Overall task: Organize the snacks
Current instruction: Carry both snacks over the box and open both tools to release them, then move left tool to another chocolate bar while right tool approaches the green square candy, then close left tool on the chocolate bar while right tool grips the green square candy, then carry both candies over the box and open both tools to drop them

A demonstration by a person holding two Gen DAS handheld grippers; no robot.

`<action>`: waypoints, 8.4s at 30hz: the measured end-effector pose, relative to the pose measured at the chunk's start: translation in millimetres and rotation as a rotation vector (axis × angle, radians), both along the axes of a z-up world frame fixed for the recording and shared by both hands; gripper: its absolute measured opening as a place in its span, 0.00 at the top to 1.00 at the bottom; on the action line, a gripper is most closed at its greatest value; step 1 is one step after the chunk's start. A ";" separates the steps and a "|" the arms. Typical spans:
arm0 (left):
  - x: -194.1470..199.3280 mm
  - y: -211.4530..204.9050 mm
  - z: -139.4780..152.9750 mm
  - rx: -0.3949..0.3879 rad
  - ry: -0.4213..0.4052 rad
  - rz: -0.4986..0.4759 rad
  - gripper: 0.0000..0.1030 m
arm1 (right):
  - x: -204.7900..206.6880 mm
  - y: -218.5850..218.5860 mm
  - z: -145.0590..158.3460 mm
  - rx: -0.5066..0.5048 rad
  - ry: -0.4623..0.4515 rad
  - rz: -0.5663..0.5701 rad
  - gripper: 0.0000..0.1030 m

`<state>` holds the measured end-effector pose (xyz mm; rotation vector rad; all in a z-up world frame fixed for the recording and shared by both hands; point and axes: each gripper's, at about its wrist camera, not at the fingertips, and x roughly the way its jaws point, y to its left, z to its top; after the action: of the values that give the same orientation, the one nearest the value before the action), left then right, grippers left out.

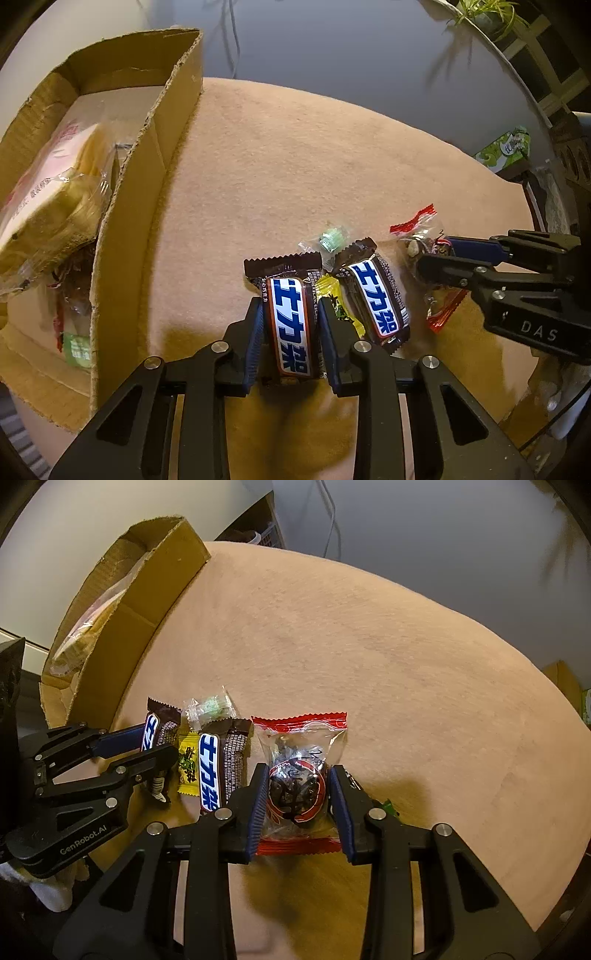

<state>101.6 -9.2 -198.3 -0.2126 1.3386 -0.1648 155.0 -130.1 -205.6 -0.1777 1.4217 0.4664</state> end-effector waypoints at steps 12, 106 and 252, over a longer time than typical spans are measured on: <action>-5.1 28.3 36.2 -0.033 -0.067 0.045 0.74 | -5.9 -2.2 36.5 0.047 -0.062 0.018 0.67; -44.9 98.4 81.3 0.044 -0.199 0.152 0.35 | 19.4 53.6 93.4 0.146 -0.198 0.040 0.37; -45.9 179.0 69.2 0.061 -0.186 0.296 0.74 | 42.6 224.0 72.3 0.026 -0.192 0.439 0.76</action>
<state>55.7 169.8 -129.1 -0.3332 1.1117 0.1037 197.5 93.9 -133.3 -0.5063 1.1860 0.8057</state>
